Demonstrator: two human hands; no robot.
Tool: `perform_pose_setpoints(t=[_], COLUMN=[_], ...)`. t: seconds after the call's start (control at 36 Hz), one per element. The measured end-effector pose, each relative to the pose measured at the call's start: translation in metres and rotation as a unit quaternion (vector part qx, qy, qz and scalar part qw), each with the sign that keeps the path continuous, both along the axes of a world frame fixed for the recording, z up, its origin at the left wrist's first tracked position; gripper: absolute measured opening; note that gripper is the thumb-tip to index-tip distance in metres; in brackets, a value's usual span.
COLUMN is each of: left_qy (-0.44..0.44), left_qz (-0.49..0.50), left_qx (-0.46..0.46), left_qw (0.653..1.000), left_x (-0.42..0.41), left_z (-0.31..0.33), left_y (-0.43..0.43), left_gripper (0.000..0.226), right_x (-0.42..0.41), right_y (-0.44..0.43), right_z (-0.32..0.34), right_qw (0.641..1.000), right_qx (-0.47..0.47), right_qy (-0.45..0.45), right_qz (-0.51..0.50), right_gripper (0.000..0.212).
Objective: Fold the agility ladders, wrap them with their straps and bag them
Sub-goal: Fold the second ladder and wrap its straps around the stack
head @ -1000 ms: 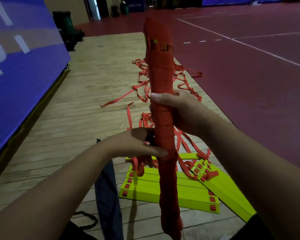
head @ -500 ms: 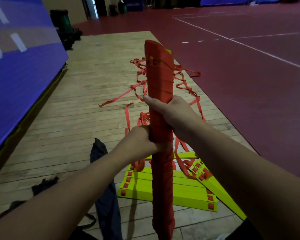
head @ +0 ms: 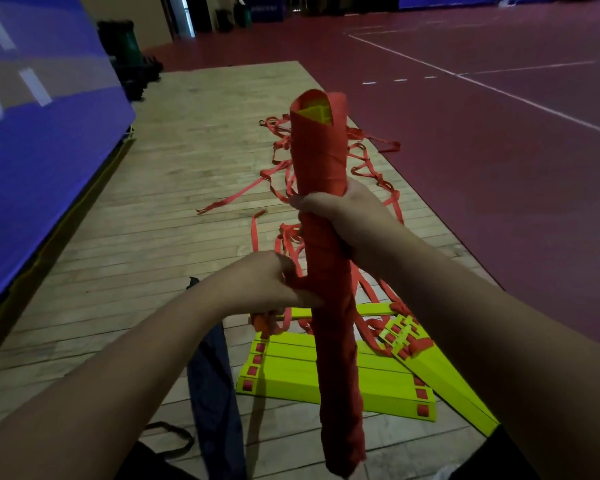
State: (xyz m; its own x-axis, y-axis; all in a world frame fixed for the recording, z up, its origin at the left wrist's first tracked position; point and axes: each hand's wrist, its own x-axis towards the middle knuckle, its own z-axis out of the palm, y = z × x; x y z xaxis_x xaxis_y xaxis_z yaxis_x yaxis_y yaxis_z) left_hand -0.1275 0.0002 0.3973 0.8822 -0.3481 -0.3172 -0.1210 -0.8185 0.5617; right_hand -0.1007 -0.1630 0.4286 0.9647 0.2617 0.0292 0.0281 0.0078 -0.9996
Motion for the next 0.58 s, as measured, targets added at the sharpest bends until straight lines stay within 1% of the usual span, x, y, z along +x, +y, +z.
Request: perform_pose_setpoints(t=[0.03, 0.08, 0.11, 0.17, 0.22, 0.25, 0.28, 0.33, 0.36, 0.39, 0.44, 0.5, 0.56, 0.58], left_qy=[-0.011, -0.011, -0.014, -0.04, -0.037, -0.031, -0.026, -0.004, 0.01, 0.028, 0.057, 0.07, 0.086, 0.091], left_qz=[-0.006, -0.017, -0.012, 0.016, 0.077, 0.084, 0.071, 0.028, 0.013, 0.003, -0.035, -0.068, -0.08, -0.086], left_qx=[-0.011, -0.04, -0.045, -0.044, -0.092, -0.121, -0.14, -0.165, -0.194, -0.228, -0.255, -0.238, -0.21, -0.202], left_qw=[1.0, 0.999, 0.999, 0.998, 0.992, 0.989, 0.987, 0.986, 0.981, 0.973, 0.965, 0.966, 0.971, 0.971], left_x=[0.0, -0.004, -0.006, -0.008, -0.006, -0.004, -0.004, -0.004, -0.006, -0.007, -0.008, -0.009, -0.01, -0.009], left_z=[-0.001, -0.003, -0.004, -0.009, -0.014, -0.016, -0.015, -0.014, -0.013, -0.01, -0.01, -0.013, -0.017, -0.019], left_y=[0.0, -0.006, -0.011, -0.021, -0.025, -0.023, -0.02, -0.014, -0.01, -0.008, -0.006, -0.004, -0.006, -0.005], left_gripper=[0.042, 0.049, 0.047, 0.028, 0.028, 0.029, 0.03, 0.023, 0.015, 0.008, 0.016, 0.016, 0.024, 0.025], right_x=[0.001, -0.001, -0.002, -0.005, -0.005, -0.006, -0.005, -0.004, -0.002, 0.0, 0.002, 0.002, -0.003, -0.005], right_y=[0.002, 0.007, 0.01, 0.015, 0.02, 0.021, 0.02, 0.013, 0.007, 0.001, -0.011, -0.016, -0.015, -0.014], right_z=[-0.002, -0.006, -0.008, -0.008, -0.008, -0.005, -0.002, 0.006, 0.011, 0.014, 0.017, 0.016, 0.013, 0.012], right_qw=[0.999, 0.996, 0.994, 0.993, 0.991, 0.991, 0.992, 0.997, 0.997, 0.994, 0.982, 0.963, 0.945, 0.941], right_qx=[-0.018, -0.053, -0.067, -0.099, -0.128, -0.13, -0.12, -0.057, -0.02, 0.014, 0.065, 0.084, 0.091, 0.09], right_qy=[-0.015, -0.034, -0.036, -0.026, 0.001, 0.019, 0.027, 0.035, 0.04, 0.043, 0.046, 0.069, 0.1, 0.1], right_qz=[-0.027, -0.066, -0.073, -0.058, -0.035, -0.025, -0.011, 0.038, 0.068, 0.1, 0.17, 0.247, 0.298, 0.31], right_gripper=[0.032, 0.051, 0.06, 0.069, 0.073, 0.072, 0.066, 0.04, 0.033, 0.035, 0.045, 0.05, 0.045, 0.04])
